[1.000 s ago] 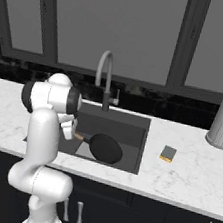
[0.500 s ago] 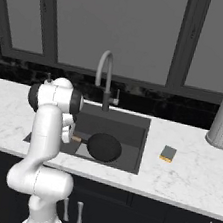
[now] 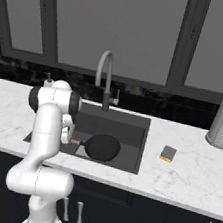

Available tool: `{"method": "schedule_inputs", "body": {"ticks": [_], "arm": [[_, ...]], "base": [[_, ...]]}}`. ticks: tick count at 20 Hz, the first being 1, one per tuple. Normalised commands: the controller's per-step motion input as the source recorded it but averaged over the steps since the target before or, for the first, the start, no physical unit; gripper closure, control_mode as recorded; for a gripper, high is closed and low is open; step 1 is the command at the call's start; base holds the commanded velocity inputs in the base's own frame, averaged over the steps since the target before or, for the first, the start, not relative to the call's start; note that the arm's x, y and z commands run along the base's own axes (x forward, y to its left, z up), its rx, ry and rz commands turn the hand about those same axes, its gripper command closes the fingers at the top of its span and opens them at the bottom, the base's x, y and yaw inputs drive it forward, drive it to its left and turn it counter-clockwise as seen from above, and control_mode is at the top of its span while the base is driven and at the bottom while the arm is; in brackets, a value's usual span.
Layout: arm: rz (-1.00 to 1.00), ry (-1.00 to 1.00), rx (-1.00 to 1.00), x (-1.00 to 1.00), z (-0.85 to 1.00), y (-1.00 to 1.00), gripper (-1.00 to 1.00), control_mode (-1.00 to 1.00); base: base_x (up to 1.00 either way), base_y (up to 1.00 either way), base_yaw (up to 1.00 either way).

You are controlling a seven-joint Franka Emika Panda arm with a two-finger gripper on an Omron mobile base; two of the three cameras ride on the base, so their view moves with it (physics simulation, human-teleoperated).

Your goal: Pick the pan and sponge and place them into the sink. Then turn on the water.

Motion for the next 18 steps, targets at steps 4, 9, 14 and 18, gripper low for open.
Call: {"method": "schedule_inputs", "body": {"ticks": [4, 9, 14, 18], "arm": [[0.00, 0.02, 0.00, 0.00, 0.10, 0.00, -1.00, -1.00], [0.00, 0.00, 0.00, 0.00, 0.60, -0.02, -1.00, -1.00], [0.00, 0.00, 0.00, -0.18, 0.88, -0.20, -1.00, -1.00], [0.00, 0.00, 0.00, -0.52, 0.78, -0.38, -1.00, -1.00]], "base": [[0.00, 0.00, 0.00], [0.00, 0.00, 0.00], [0.00, 0.00, 0.00], [0.00, 0.00, 0.00]]}}
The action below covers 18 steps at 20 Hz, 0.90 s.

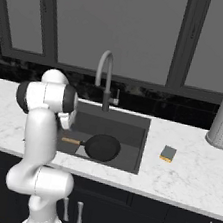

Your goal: Pick the pan and sponge and place them into the sink. Then turn on the water.

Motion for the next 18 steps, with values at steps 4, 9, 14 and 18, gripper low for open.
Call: {"method": "schedule_inputs", "body": {"ticks": [4, 9, 14, 18], "arm": [[0.01, -0.11, 0.00, -0.69, 0.57, -0.27, -1.00, -1.00], [0.06, -0.09, 0.00, -0.63, 0.66, -0.34, -1.00, -1.00], [0.11, 0.00, 0.00, -0.54, 0.65, -0.52, -1.00, -1.00], [0.15, 0.00, 0.00, -0.42, 0.68, -0.71, -1.00, -1.00]], "base": [[0.00, 0.00, 0.00], [0.00, 0.00, 0.00], [0.00, 0.00, 0.00], [0.00, 0.00, 0.00]]}}
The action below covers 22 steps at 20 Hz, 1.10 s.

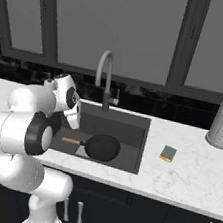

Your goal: Pick the pan and sponge and place them into the sink. Then turn on the water.

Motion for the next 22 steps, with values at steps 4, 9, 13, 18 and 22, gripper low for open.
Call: {"method": "schedule_inputs", "body": {"ticks": [4, 9, 13, 18, 22], "arm": [[0.19, 0.00, 0.00, -0.51, 0.49, -0.78, -1.00, -1.00], [0.21, 0.00, 0.00, -0.63, 0.29, -0.87, -1.00, -1.00], [0.25, 0.00, 0.01, -0.31, 0.31, -0.85, -1.00, -1.00], [0.24, 0.01, 0.03, 0.00, 0.43, -0.69, -1.00, -1.00], [0.19, 0.04, 0.02, 0.02, 0.35, -0.64, -1.00, -1.00]], "base": [[0.00, 0.00, 0.00], [0.00, 0.00, 0.00], [0.00, 0.00, 0.00], [0.00, 0.00, 0.00], [0.00, 0.00, 0.00]]}}
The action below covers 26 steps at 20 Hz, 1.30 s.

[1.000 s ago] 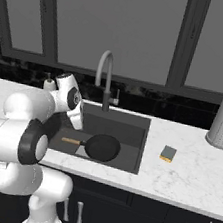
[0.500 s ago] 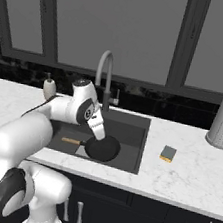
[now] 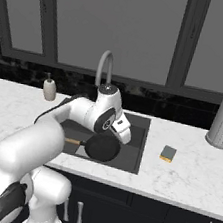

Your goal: Pick the pan and sponge and place them into the sink. Then turn on the water.

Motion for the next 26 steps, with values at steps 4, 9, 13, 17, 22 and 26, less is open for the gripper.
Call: {"method": "schedule_inputs", "body": {"ticks": [4, 9, 13, 17, 22, 26], "arm": [[0.15, 0.03, 0.01, 0.06, 0.07, -0.57, -1.00, -1.00], [0.15, 0.02, 0.00, 0.10, 0.00, -0.42, -1.00, -1.00], [0.14, 0.00, 0.00, 0.03, -0.13, -0.36, -1.00, -1.00], [0.07, 0.00, 0.00, 0.07, -0.26, -0.36, -1.00, -1.00], [0.00, 0.00, 0.00, 0.30, -0.21, -0.37, -1.00, -1.00], [0.01, 0.00, 0.00, 0.29, -0.20, -0.38, -1.00, -1.00]], "base": [[0.00, 0.00, 0.00], [0.00, 0.00, 0.00], [0.00, 0.00, 0.00], [0.00, 0.00, 0.00], [0.00, 0.00, 0.00], [0.00, 0.00, 0.00]]}}
